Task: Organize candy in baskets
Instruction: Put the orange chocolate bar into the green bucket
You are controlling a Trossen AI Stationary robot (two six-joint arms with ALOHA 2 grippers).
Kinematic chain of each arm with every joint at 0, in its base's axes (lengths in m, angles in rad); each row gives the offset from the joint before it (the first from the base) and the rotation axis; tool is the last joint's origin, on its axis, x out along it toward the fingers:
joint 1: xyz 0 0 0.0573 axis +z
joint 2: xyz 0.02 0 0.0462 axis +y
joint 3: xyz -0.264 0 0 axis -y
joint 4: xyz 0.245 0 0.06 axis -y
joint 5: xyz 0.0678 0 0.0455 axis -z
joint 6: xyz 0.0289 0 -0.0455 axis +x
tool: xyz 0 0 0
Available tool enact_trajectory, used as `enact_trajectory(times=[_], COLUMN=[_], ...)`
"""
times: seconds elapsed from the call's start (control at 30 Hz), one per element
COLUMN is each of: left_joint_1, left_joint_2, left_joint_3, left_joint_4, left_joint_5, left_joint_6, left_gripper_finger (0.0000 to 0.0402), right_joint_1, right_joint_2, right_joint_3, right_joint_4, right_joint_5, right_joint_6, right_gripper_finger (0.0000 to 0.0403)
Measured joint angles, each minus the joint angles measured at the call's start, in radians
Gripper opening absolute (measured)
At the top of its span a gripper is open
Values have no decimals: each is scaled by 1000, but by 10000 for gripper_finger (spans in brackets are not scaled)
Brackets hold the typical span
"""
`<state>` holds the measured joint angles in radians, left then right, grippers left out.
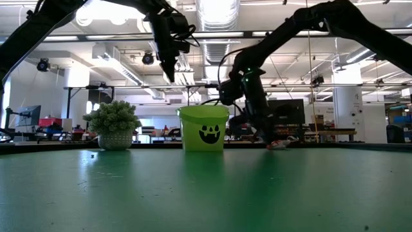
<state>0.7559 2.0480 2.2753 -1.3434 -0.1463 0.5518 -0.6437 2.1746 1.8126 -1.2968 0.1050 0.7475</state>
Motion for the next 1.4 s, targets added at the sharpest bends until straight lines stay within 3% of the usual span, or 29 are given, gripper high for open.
enact_trajectory(times=[0.3, 0.67, 1.1, 1.4], left_joint_1=[1, 1, 1, 1], left_joint_2=[0, 0, 0, 0], left_joint_3=[0, 0, 0, 0], left_joint_4=[-4, -20, -23, -23], left_joint_5=[0, 0, 0, 0], left_joint_6=[0, 0, 0, 0], left_gripper_finger=[144, 144, 144, 144], right_joint_1=[42, 22, 30, -20], right_joint_2=[0, -2, -3, -3], right_joint_3=[88, 148, 148, 147], right_joint_4=[-2, -54, -158, -97], right_joint_5=[-26, 53, 61, 105], right_joint_6=[0, -17, -52, 14], right_gripper_finger=[9, 11, 96, 102])
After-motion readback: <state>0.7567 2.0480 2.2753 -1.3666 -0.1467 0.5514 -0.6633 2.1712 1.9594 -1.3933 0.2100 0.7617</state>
